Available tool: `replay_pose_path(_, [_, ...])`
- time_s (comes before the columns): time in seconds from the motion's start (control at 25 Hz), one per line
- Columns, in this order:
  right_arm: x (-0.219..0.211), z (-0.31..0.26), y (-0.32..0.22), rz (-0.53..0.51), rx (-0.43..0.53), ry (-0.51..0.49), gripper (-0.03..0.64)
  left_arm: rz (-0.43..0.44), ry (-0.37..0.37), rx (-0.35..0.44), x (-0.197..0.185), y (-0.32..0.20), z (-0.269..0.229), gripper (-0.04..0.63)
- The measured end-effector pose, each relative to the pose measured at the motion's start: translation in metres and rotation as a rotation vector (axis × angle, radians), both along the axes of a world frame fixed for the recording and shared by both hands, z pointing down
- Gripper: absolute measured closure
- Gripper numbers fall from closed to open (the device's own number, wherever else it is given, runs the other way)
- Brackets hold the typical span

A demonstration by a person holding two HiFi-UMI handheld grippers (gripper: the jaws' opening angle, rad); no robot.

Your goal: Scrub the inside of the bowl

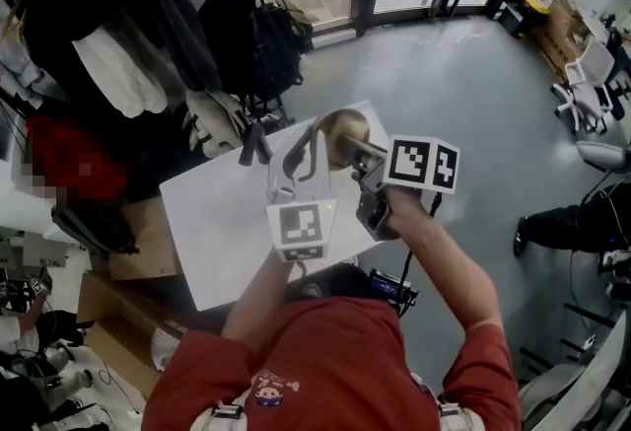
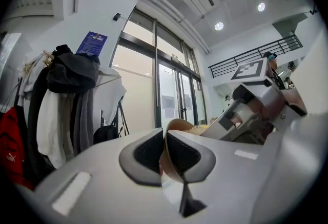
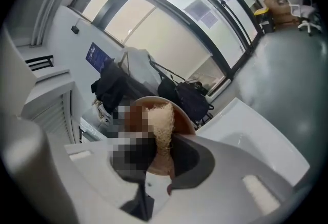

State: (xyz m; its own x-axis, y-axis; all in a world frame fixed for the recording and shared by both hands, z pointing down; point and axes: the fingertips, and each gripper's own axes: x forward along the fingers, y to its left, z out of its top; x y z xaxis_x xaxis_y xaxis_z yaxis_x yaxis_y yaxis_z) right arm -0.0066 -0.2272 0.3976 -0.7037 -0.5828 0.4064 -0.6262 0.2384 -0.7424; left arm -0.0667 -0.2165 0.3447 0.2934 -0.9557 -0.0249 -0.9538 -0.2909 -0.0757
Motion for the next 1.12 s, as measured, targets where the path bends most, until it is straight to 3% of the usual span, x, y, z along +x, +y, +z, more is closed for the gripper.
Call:
replay_pose_path(0.24, [0.002,0.000,0.001,-0.024,0.114,0.148,0.540,0.006,-0.001,-0.007,0.001,0.001,0.002,0.566])
replay_pose_path(0.64, [0.001,-0.007,0.007,-0.160,0.471,0.596,0.540,0.020,-0.019,-0.009,0.006,0.004,0.003,0.566])
replay_pose_path(0.96, [-0.007,-0.007,0.015,-0.384,0.818,1.088,0.540,0.036,-0.021,-0.027,0.011,0.002,0.005,0.566])
replay_pose_path(1.12, [-0.004,-0.004,0.017,-0.451,0.912,1.211,0.540,0.055,-0.006,-0.042,0.014,0.004,0.006,0.566])
